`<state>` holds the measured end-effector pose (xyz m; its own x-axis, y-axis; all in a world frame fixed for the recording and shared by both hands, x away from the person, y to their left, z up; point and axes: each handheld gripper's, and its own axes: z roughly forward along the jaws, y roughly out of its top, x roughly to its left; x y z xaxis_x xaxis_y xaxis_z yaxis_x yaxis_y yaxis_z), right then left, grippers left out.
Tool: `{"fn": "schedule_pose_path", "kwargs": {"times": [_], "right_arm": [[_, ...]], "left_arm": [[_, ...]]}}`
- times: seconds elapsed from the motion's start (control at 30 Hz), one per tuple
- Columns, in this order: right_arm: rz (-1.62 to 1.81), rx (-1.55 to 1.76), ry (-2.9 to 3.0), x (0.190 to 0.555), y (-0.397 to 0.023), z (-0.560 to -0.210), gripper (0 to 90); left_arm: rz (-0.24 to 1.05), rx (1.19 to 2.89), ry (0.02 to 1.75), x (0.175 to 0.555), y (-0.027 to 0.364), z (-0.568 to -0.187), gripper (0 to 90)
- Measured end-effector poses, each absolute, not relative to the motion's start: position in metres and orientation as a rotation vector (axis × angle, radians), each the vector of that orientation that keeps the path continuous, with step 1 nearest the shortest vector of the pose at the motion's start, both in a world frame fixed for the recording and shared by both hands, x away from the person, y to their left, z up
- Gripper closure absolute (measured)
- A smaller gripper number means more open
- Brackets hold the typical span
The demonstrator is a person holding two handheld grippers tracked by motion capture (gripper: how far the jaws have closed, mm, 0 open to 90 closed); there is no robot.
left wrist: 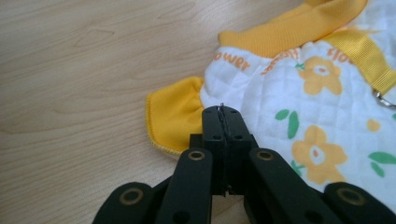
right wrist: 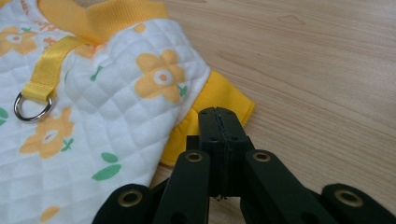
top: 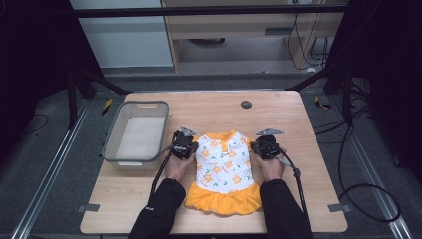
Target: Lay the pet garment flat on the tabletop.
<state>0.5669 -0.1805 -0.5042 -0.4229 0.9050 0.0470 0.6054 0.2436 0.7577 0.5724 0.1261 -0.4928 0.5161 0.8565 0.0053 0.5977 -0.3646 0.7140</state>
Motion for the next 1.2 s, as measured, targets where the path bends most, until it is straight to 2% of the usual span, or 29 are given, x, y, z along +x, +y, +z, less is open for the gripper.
{"fn": "schedule_pose_path", "kwargs": {"times": [0.53,0.67,0.93,1.07,1.2], "right_arm": [[0.966,1.402,2.028,0.578,-0.196,-0.506,90.0],[0.977,1.397,2.036,0.576,-0.196,-0.504,90.0],[1.188,1.308,2.057,0.551,-0.192,-0.475,90.0],[1.250,1.237,2.136,0.529,-0.184,-0.468,90.0],[1.221,1.161,2.242,0.506,-0.173,-0.473,90.0]], "left_arm": [[0.545,2.126,1.182,0.586,0.118,-0.494,89.3],[0.489,2.079,1.197,0.585,0.120,-0.490,83.8],[0.464,2.038,1.024,0.547,0.113,-0.455,86.0],[0.426,2.080,0.962,0.522,0.107,-0.458,87.8],[0.445,2.156,0.928,0.507,0.103,-0.466,87.9]]}}
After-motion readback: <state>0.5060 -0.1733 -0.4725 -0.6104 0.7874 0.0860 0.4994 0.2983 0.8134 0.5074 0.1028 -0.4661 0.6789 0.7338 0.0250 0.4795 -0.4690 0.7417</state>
